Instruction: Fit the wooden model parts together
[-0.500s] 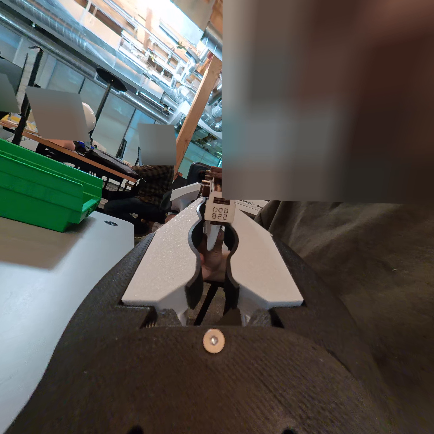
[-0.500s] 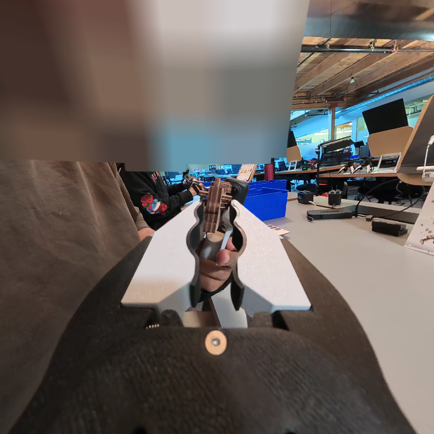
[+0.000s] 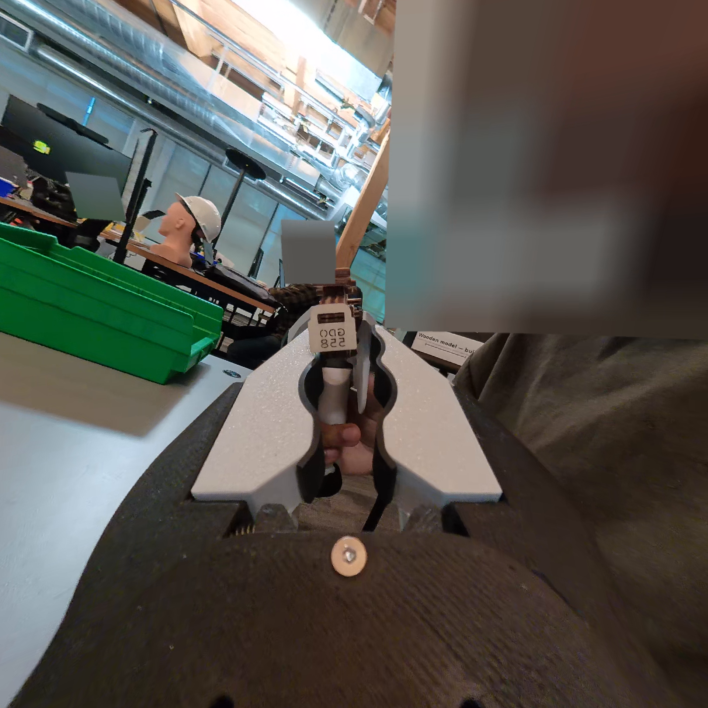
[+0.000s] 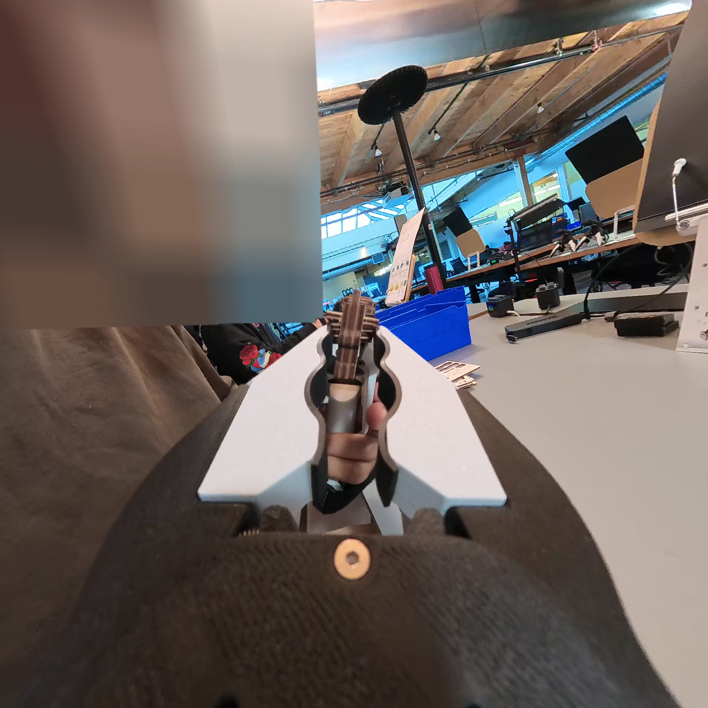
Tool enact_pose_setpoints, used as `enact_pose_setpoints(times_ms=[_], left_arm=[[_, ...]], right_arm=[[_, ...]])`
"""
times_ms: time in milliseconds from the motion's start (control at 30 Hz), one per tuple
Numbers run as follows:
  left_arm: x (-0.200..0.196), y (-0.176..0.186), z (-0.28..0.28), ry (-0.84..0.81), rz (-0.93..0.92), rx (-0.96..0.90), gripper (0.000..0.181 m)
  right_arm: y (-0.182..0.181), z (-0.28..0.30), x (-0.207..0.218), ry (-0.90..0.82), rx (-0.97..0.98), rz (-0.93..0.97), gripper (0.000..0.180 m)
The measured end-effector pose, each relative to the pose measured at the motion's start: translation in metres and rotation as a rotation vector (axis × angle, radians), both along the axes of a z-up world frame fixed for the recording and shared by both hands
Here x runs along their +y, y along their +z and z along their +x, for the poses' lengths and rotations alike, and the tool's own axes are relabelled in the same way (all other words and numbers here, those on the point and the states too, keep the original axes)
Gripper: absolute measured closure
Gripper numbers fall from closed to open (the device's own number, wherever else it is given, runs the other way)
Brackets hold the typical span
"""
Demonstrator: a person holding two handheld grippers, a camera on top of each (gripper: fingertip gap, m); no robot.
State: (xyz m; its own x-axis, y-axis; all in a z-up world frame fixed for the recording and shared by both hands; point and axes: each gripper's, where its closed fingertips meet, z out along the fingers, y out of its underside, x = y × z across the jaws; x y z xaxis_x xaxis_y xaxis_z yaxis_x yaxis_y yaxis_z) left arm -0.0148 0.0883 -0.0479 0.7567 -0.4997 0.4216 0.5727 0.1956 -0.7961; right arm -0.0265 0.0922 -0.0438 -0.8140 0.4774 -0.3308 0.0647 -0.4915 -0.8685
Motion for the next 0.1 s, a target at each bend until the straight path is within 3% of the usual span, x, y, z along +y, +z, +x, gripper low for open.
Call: enact_pose_setpoints(times_ms=[100], left_arm=[[0.0008,0.001,-0.0026,0.019,0.006,-0.033,0.164]], right_arm=[[0.0005,-0.0016,0.0006,-0.01,-0.004,-0.018,0.16]])
